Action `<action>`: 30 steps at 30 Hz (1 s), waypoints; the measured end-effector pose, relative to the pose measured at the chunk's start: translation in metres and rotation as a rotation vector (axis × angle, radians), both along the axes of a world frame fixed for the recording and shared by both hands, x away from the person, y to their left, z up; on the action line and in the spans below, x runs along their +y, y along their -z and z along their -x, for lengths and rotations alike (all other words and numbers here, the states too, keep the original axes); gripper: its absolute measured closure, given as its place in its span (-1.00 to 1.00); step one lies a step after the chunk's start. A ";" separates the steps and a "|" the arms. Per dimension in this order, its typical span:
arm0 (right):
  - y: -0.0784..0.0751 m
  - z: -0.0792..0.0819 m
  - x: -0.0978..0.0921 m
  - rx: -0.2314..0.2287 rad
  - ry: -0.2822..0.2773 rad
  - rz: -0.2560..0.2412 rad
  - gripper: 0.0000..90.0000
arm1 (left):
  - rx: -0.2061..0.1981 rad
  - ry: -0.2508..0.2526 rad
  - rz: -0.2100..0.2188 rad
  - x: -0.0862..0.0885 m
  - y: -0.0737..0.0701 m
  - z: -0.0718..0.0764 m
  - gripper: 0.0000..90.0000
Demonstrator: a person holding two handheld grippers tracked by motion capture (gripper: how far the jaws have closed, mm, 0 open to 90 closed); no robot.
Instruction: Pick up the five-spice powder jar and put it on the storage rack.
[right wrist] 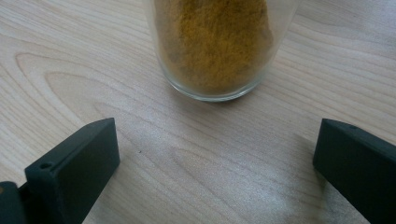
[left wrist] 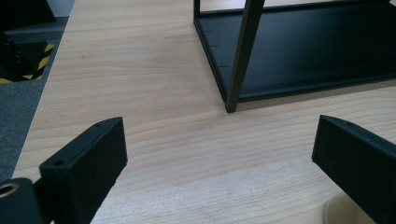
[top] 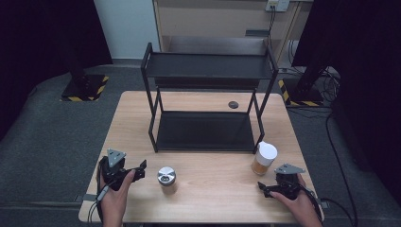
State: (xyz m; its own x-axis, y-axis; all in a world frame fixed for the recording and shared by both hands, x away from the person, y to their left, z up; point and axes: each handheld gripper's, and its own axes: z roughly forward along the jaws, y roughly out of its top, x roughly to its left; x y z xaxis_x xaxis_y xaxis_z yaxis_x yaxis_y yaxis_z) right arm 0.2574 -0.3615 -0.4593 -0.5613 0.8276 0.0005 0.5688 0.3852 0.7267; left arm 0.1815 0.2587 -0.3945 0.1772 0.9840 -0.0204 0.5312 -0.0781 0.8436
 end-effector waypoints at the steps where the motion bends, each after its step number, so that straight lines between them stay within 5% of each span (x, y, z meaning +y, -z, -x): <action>1: 0.000 0.000 0.000 0.000 0.000 0.000 -0.97 | -0.001 0.002 0.000 0.000 -0.001 0.001 -0.95; 30: 0.000 0.000 0.000 0.000 0.000 0.000 -0.97 | -0.067 0.088 -0.004 -0.022 -0.022 0.021 -0.96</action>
State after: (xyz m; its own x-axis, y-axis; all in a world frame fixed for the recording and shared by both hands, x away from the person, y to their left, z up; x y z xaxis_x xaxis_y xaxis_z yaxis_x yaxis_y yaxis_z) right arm 0.2575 -0.3615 -0.4593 -0.5614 0.8276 0.0004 0.5687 0.3854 0.7266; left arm 0.1608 0.2363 -0.3727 0.2635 0.9647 -0.0019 0.4649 -0.1253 0.8765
